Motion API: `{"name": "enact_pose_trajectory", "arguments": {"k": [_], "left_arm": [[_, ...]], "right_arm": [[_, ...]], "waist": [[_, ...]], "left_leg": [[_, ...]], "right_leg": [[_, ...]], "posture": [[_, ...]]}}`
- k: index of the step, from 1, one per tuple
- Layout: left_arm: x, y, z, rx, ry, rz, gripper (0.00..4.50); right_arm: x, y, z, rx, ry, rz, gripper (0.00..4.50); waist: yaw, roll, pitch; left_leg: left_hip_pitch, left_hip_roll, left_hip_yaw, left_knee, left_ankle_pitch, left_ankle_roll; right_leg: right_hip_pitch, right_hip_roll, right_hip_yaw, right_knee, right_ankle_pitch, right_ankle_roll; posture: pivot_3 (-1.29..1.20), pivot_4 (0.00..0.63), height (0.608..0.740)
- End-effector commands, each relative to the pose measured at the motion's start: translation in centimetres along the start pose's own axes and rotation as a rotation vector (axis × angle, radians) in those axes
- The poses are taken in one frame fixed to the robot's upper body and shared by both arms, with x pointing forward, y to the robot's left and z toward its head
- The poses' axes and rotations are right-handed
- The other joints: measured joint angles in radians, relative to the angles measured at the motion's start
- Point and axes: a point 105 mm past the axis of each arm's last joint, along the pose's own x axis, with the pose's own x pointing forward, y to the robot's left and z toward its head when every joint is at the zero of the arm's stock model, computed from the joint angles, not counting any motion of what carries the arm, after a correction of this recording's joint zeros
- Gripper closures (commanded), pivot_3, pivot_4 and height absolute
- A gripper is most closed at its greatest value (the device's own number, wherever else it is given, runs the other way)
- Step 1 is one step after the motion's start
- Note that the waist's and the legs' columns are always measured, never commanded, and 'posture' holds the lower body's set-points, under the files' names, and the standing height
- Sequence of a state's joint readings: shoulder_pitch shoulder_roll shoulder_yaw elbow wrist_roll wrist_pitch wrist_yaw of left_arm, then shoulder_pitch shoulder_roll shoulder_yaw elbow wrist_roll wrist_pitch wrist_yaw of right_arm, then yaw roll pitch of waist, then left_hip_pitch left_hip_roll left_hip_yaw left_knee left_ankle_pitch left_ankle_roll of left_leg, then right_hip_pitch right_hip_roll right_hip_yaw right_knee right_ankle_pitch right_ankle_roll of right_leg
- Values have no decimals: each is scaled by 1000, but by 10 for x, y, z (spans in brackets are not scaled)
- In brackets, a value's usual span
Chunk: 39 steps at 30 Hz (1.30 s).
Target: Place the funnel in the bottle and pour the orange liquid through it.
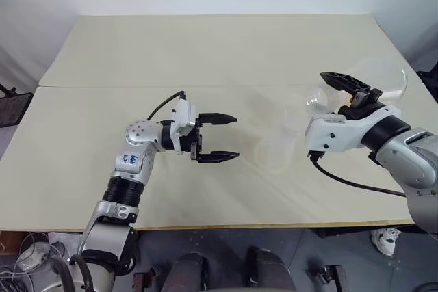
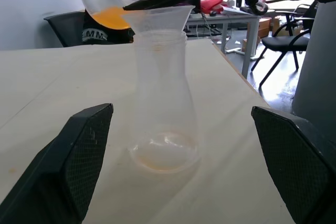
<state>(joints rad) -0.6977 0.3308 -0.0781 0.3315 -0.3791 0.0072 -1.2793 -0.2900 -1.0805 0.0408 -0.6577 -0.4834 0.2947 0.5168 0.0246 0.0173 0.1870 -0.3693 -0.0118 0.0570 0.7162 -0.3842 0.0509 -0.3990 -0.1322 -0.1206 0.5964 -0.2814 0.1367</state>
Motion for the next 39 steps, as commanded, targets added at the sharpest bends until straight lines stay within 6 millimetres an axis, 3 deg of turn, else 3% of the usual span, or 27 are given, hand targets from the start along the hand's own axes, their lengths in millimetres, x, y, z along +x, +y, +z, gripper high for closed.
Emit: {"name": "enact_pose_trajectory", "arguments": {"k": [1, 39], "left_arm": [[-1, 3, 7, 36, -7, 5, 0], [5, 8, 6, 36, -11, 9, 0]], "right_arm": [[-1, -15, 5, -70, -17, -67, 1695], [6, -17, -3, -312, -72, -56, 1695]], "waist": [[0, 0, 0], [-1, 0, 0]], "left_leg": [[0, 0, 0, 0, 0, 0], [0, 0, 0, 0, 0, 0]], "right_leg": [[0, 0, 0, 0, 0, 0], [0, 0, -1, 1, 0, 0]], "posture": [[0, 150, 740], [0, 150, 740]]}}
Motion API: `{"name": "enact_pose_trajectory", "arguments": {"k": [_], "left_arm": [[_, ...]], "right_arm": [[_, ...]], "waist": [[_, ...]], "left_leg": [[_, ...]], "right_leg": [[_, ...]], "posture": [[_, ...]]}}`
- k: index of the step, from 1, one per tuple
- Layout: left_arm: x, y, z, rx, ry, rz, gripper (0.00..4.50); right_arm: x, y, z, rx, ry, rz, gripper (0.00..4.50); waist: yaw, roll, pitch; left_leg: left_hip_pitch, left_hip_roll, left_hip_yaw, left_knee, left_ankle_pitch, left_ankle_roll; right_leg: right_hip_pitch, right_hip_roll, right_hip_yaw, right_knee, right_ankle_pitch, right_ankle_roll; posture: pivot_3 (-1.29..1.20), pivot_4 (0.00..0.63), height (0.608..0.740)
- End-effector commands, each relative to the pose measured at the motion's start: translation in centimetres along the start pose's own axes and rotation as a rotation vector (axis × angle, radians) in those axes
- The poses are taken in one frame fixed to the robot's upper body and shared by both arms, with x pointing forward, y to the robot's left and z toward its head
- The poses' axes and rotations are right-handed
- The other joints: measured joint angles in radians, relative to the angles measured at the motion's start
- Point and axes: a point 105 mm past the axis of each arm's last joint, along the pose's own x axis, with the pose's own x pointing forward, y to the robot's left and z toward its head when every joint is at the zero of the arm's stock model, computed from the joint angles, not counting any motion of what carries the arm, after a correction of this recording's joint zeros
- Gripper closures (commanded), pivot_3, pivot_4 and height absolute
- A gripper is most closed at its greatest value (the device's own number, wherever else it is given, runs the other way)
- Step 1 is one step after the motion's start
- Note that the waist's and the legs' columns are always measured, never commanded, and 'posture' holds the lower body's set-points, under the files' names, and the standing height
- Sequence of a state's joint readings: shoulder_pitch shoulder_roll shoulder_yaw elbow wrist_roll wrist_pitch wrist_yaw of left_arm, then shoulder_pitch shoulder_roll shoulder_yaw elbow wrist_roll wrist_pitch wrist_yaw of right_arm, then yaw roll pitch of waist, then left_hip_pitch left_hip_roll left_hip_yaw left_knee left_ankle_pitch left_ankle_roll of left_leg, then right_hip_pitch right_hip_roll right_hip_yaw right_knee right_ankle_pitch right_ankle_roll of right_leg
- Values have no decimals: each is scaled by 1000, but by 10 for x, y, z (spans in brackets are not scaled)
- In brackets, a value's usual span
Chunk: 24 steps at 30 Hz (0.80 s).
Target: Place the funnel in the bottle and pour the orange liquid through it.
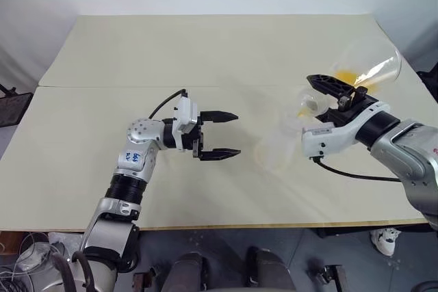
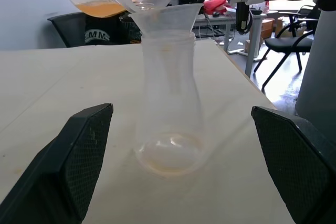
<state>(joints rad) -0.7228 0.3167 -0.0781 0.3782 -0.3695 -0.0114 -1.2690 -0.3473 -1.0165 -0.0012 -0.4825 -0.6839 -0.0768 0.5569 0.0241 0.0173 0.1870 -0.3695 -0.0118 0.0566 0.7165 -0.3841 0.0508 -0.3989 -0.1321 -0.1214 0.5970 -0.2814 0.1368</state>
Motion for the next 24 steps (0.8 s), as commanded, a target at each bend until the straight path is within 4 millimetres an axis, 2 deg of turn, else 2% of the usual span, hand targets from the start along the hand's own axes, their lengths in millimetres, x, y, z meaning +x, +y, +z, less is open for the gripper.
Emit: {"name": "enact_pose_trajectory", "arguments": {"k": [1, 24], "left_arm": [[2, 3, 8, 38, -10, -6, 0], [3, 4, 7, 37, -10, -7, 0]], "right_arm": [[-5, -20, -5, -51, 14, -60, 1695], [-3, -22, -3, -133, -47, -51, 1695]], "waist": [[0, 0, 0], [0, 0, 0]], "left_leg": [[0, 0, 0, 0, 0, 0], [0, 0, 0, 0, 0, 0]], "right_leg": [[0, 0, 0, 0, 0, 0], [0, 0, 0, 0, 0, 0]], "posture": [[0, 150, 740], [0, 150, 740]]}}
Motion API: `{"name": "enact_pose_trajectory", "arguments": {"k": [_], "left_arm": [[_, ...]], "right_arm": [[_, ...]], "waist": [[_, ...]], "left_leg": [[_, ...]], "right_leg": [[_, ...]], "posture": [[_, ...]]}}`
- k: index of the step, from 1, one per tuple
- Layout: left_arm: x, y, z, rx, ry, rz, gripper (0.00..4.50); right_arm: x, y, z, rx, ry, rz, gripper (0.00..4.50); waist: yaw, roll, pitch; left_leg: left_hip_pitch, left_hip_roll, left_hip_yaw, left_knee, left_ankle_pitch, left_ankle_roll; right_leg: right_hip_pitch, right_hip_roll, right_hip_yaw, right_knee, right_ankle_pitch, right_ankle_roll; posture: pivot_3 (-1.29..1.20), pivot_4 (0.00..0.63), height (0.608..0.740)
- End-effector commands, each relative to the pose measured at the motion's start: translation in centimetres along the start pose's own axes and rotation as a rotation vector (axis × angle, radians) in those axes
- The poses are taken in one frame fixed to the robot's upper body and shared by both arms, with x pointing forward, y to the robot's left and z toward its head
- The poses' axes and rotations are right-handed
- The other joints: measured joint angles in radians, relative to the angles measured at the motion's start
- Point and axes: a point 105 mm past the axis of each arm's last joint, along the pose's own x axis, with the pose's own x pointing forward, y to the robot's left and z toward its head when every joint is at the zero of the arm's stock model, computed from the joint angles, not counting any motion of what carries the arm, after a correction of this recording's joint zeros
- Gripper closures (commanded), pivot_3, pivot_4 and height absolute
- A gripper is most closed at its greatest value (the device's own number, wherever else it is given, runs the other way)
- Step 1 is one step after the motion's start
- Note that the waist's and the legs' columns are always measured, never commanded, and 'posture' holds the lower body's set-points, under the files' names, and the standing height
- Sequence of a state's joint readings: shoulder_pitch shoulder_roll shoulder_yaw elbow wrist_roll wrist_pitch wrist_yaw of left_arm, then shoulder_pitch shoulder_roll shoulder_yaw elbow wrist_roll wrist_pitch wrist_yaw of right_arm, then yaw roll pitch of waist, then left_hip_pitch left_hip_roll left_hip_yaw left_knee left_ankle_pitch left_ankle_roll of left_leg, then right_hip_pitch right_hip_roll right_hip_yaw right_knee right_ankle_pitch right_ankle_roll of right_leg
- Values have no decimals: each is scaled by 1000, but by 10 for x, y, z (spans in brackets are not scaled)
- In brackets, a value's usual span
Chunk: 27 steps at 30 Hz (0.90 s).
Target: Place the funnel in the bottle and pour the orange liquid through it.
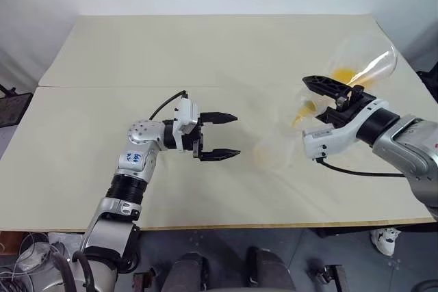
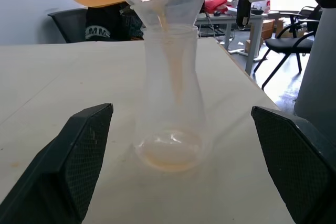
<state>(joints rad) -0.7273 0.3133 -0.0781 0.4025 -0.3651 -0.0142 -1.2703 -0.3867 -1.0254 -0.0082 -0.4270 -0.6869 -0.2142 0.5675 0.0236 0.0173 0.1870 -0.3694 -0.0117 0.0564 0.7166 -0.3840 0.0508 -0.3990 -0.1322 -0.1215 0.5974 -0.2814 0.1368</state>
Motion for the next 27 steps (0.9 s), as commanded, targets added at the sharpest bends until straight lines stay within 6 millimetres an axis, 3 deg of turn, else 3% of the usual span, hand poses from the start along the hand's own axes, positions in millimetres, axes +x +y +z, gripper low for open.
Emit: {"name": "enact_pose_trajectory", "arguments": {"k": [1, 27], "left_arm": [[4, 3, 11, 52, -14, -12, 0], [4, 3, 11, 52, -13, -17, 0]], "right_arm": [[-6, -20, -8, -63, 24, -58, 1695], [-5, -24, -7, -128, -28, -58, 1695]], "waist": [[0, 0, 0], [0, 0, 0]], "left_leg": [[0, 0, 0, 0, 0, 0], [0, 0, 0, 0, 0, 0]], "right_leg": [[0, 0, 0, 0, 0, 0], [0, 0, 0, 1, 0, 0]], "posture": [[0, 150, 740], [0, 150, 740]]}}
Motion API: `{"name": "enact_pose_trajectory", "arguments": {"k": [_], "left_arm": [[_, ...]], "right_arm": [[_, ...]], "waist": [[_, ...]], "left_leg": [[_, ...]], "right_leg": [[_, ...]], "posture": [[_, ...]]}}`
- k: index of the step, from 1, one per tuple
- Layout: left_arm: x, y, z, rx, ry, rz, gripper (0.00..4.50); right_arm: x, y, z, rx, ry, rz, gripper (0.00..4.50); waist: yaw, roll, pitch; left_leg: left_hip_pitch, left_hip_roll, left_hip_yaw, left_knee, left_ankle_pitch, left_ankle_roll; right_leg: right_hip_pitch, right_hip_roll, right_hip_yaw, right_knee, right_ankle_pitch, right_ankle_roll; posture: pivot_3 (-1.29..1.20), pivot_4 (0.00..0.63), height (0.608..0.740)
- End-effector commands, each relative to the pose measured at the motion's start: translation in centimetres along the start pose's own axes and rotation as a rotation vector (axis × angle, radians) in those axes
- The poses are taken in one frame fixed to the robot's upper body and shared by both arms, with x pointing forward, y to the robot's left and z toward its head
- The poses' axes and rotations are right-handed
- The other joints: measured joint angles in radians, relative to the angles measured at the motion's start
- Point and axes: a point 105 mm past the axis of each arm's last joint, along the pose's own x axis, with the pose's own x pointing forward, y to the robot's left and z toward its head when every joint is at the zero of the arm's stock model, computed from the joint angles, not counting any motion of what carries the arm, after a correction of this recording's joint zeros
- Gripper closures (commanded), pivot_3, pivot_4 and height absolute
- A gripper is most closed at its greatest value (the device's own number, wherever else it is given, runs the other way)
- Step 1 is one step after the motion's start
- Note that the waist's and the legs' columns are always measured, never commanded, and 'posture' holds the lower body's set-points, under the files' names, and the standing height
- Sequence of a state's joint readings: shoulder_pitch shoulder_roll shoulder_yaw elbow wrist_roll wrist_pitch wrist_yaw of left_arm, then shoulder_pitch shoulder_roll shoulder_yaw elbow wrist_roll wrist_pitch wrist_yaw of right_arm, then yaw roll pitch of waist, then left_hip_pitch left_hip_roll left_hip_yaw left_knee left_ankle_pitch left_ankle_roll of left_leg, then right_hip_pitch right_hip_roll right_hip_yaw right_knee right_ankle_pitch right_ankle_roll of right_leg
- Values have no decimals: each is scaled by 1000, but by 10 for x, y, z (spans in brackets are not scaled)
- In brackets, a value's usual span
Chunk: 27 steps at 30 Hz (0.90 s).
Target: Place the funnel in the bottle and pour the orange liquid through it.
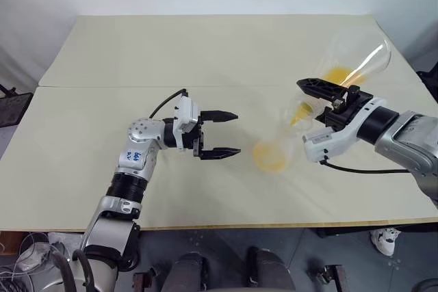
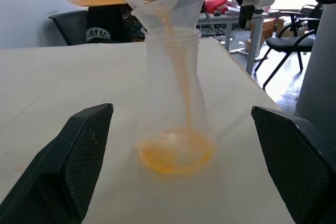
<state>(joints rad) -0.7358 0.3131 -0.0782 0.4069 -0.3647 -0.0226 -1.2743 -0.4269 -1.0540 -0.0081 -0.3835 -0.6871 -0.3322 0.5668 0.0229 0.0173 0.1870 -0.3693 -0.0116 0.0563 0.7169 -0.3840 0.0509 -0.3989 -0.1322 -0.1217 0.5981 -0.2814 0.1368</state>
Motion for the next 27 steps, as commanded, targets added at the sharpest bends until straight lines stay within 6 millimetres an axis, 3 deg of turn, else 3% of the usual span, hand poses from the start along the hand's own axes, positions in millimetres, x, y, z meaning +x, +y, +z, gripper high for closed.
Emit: {"name": "enact_pose_trajectory", "arguments": {"k": [1, 27], "left_arm": [[3, 2, 9, 40, -12, -12, 0], [2, 2, 10, 45, -14, -11, 0]], "right_arm": [[-7, -19, -10, -51, 34, -61, 1695], [-6, -22, -10, -106, 1, -71, 1695]], "waist": [[0, 0, 0], [0, 0, 0]], "left_leg": [[0, 0, 0, 0, 0, 0], [0, 0, 0, 0, 0, 0]], "right_leg": [[0, 0, 0, 0, 0, 0], [0, 0, 0, 1, 0, 0]], "posture": [[0, 150, 740], [0, 150, 740]]}}
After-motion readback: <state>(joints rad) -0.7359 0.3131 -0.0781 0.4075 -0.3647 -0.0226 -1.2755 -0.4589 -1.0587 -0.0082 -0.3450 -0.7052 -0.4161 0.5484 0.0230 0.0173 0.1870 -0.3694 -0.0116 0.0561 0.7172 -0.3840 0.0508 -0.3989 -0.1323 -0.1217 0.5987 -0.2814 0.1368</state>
